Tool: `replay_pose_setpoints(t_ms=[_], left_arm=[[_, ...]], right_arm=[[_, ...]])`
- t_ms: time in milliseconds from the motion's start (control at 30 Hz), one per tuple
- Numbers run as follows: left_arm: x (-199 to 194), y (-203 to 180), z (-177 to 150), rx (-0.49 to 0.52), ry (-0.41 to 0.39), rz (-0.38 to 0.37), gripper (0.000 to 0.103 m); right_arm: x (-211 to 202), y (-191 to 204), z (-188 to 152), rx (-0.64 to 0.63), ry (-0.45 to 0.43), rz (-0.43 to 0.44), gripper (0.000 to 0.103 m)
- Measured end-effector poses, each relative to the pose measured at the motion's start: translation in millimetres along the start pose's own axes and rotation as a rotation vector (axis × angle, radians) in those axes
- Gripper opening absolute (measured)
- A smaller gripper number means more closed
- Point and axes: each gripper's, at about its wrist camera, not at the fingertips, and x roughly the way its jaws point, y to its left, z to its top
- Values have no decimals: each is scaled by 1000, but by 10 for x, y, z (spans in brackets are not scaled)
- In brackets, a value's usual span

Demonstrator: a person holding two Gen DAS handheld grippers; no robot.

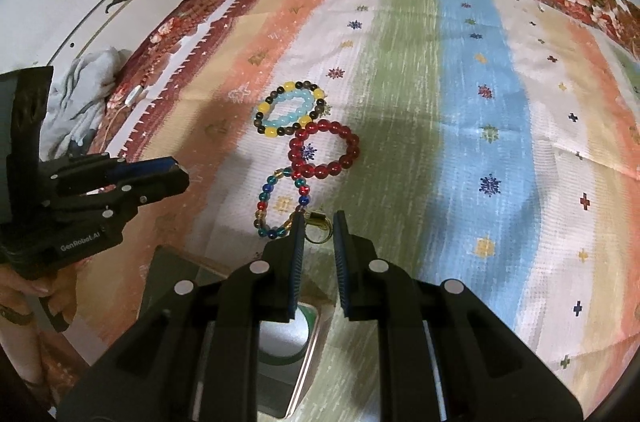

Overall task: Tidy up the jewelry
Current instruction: 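Carry the ring and gold charm over the silver tin and open both tools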

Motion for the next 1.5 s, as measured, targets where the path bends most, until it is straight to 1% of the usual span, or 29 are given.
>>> replay_pose_setpoints(t_ms=[133, 367, 800, 1200, 1300, 1500], left_arm=[[-86, -22, -40, -7, -25, 9, 21], [-205, -62, -143, -12, -54, 19, 21], [-398, -159, -313, -3, -91, -16, 21], [-479, -336, -529, 28, -91, -62, 21], [-480, -398, -611, 40, -84, -71, 21], [-464, -460, -690, 51, -72, -72, 21]], right_arm=[[-91, 25, -44, -18, -38, 3, 16], [-161, 67, -138, -35, -52, 12, 16], [-302, 259, -315, -70, -71, 25, 16], [-378, 414, -543, -89, -66, 58, 16], [-356, 443, -629, -88, -50, 76, 16], [-323, 484, -727, -88, -32, 77, 16]])
